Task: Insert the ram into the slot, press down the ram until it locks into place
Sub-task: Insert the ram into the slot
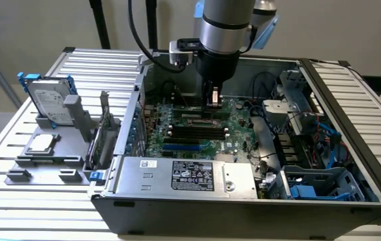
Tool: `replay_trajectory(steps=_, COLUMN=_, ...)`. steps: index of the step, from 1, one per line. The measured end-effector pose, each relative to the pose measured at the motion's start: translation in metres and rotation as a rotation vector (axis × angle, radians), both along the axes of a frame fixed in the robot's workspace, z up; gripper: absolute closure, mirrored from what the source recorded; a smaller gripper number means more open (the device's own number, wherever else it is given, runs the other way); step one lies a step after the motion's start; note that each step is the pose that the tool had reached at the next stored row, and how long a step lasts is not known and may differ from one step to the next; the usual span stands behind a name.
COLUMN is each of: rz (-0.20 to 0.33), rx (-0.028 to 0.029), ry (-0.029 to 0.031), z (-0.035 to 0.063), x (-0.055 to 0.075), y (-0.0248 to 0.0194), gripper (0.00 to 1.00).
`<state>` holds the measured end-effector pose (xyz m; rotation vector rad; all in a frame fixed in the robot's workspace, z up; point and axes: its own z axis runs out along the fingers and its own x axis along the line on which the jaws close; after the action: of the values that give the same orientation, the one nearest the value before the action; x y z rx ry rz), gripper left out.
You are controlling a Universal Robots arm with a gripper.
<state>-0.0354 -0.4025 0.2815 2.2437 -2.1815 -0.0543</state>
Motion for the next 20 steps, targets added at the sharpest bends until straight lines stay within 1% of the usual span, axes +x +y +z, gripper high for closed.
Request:
replay_trajectory(steps=8, rz=0.000, rx=0.0000, ry=0.0000, z=-0.0145, x=0.001, y=-0.0028, gripper=0.87)
replay_trajectory(steps=16, rz=0.000, rx=-0.0001, ry=0.0000, z=-0.0290, x=0.001, y=-0.0038, gripper=0.87)
replay_trajectory(steps=20, rz=0.000, rx=-0.0003, ry=0.0001, z=-0.0309, x=0.001, y=-0.0038, gripper=0.87)
